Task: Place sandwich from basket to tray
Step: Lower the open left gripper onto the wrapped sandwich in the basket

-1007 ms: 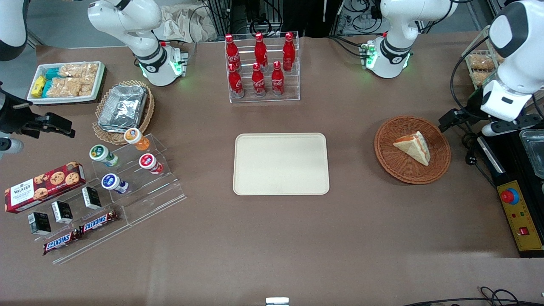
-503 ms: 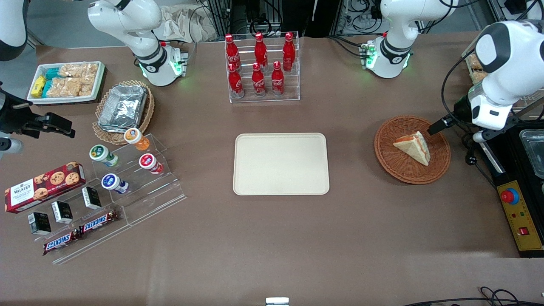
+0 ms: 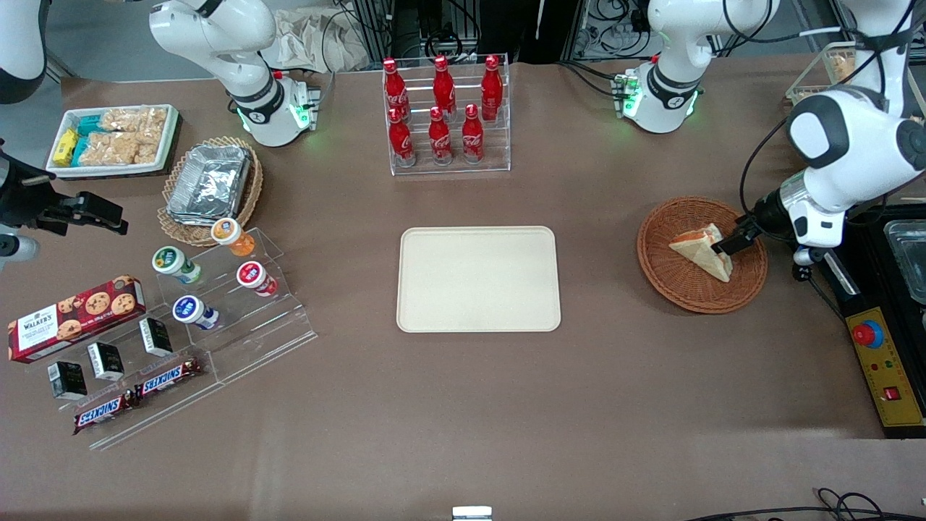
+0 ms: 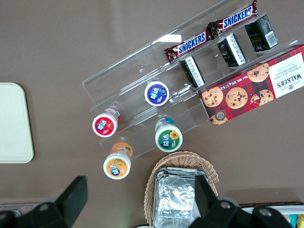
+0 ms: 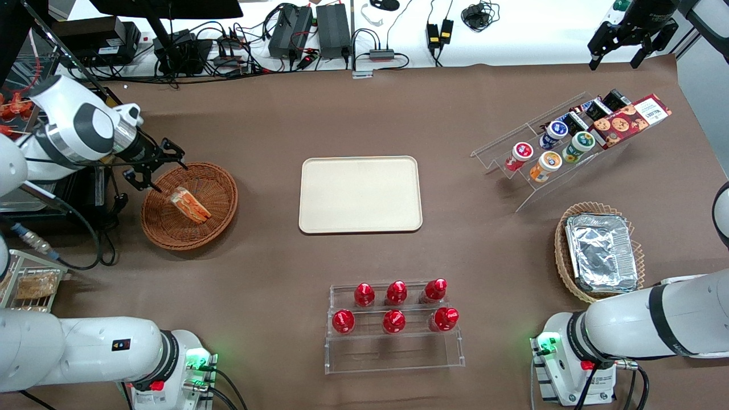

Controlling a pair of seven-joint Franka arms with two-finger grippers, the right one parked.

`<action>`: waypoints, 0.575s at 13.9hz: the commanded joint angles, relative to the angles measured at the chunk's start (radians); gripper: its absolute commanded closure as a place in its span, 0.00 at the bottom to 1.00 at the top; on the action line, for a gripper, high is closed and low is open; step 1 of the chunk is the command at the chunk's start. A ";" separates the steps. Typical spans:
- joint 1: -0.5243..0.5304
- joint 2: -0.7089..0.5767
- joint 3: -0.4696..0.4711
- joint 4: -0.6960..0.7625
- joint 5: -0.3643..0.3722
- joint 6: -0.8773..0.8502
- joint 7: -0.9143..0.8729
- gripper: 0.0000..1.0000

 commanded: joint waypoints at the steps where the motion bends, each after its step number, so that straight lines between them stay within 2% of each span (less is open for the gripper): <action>1: 0.004 0.061 -0.003 -0.010 -0.041 0.052 -0.013 0.00; 3: 0.004 0.096 -0.004 -0.010 -0.102 0.063 -0.013 0.00; 7: 0.003 0.171 -0.004 -0.010 -0.118 0.104 -0.013 0.00; 8: 0.000 0.186 -0.004 -0.010 -0.142 0.119 -0.013 0.00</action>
